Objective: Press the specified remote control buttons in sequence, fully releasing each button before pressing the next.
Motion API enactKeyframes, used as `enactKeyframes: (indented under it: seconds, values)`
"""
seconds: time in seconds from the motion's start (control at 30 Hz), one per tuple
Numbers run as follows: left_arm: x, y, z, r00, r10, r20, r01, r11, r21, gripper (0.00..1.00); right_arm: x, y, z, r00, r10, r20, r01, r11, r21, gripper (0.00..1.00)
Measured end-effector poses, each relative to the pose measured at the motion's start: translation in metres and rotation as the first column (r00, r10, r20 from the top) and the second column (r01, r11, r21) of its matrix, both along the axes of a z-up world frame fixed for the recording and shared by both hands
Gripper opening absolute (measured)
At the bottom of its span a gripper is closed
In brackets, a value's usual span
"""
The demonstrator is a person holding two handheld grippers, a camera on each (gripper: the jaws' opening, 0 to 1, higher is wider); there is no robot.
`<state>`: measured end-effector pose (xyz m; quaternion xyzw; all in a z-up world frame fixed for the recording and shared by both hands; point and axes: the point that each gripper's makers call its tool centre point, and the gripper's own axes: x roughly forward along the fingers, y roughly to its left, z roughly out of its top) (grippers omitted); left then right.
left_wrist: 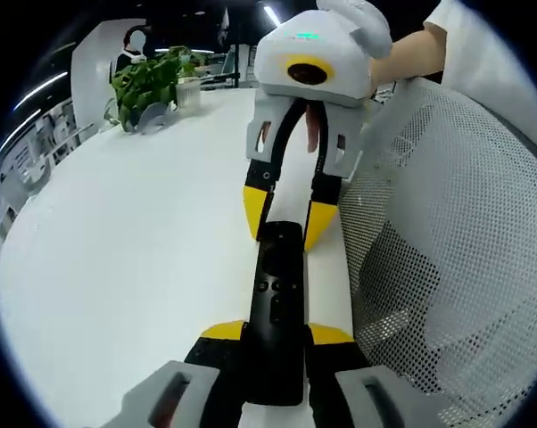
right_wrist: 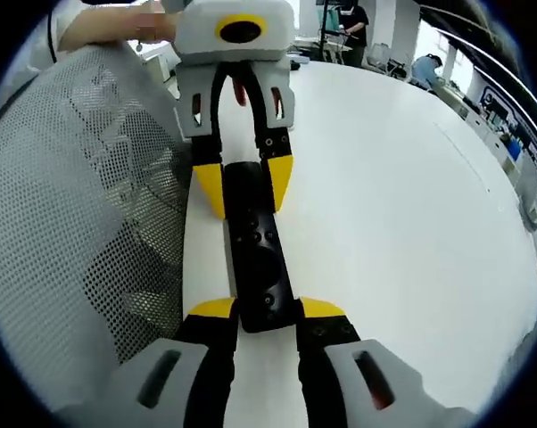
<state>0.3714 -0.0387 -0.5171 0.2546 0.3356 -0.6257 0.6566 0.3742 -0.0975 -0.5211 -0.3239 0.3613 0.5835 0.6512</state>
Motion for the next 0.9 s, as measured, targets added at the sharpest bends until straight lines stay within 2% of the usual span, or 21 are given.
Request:
enactKeyframes:
  seconds: [0.03,0.1,0.17,0.23,0.3,0.4,0.5,0.53,0.6,0.7,0.8,0.9]
  values:
    - [0.005,0.002,0.000,0.999,0.037,-0.002,-0.037,0.999,-0.004,0.27,0.001,0.000,0.000,1.000,-0.011,-0.001,0.011,1.000,0.010,0.25]
    - [0.013,0.006,0.002,0.995,0.103,0.000,-0.103,0.995,0.003,0.43,0.002,-0.001,0.000,1.000,-0.030,-0.007,0.030,0.999,0.027,0.25]
    - [0.014,0.002,0.016,0.985,0.162,-0.066,-0.166,0.984,-0.065,0.53,0.001,0.000,0.001,1.000,-0.030,-0.008,0.030,0.999,0.030,0.25]
    - [0.018,0.005,0.027,0.981,0.186,-0.058,-0.191,0.977,-0.094,0.56,0.001,0.000,0.001,1.000,-0.021,-0.004,0.021,0.999,0.028,0.25]
    - [0.021,0.011,0.033,0.975,0.218,-0.051,-0.222,0.971,-0.090,0.65,0.001,0.000,0.001,1.000,-0.018,-0.001,0.018,1.000,0.026,0.25]
    - [0.024,0.017,0.045,0.954,0.291,-0.072,-0.298,0.948,-0.114,0.80,0.002,0.000,0.001,1.000,-0.020,-0.001,0.020,0.999,0.027,0.25]
    - [0.019,0.026,0.056,0.946,0.313,-0.079,-0.321,0.938,-0.132,0.92,0.002,0.000,0.000,1.000,-0.017,0.005,0.017,1.000,0.021,0.24]
    - [0.018,0.028,0.060,0.940,0.331,-0.086,-0.340,0.930,-0.141,0.96,0.003,0.000,-0.001,1.000,-0.016,0.009,0.016,1.000,0.017,0.24]
    - [0.019,0.034,0.070,0.919,0.382,-0.101,-0.395,0.901,-0.179,1.00,0.003,0.000,-0.001,1.000,-0.023,0.004,0.023,1.000,0.017,0.24]
    - [0.023,0.045,0.087,0.896,0.440,-0.060,-0.441,0.868,-0.227,1.00,0.003,0.000,0.000,1.000,-0.024,0.005,0.023,1.000,0.020,0.24]
    - [0.024,0.055,0.111,0.864,0.502,-0.039,-0.489,0.819,-0.300,1.00,0.003,0.000,0.000,1.000,-0.027,0.004,0.027,0.999,0.020,0.24]
    - [0.018,0.064,0.129,0.835,0.550,0.000,-0.519,0.788,-0.332,1.00,0.003,0.000,0.000,1.000,-0.029,0.004,0.029,0.999,0.020,0.24]
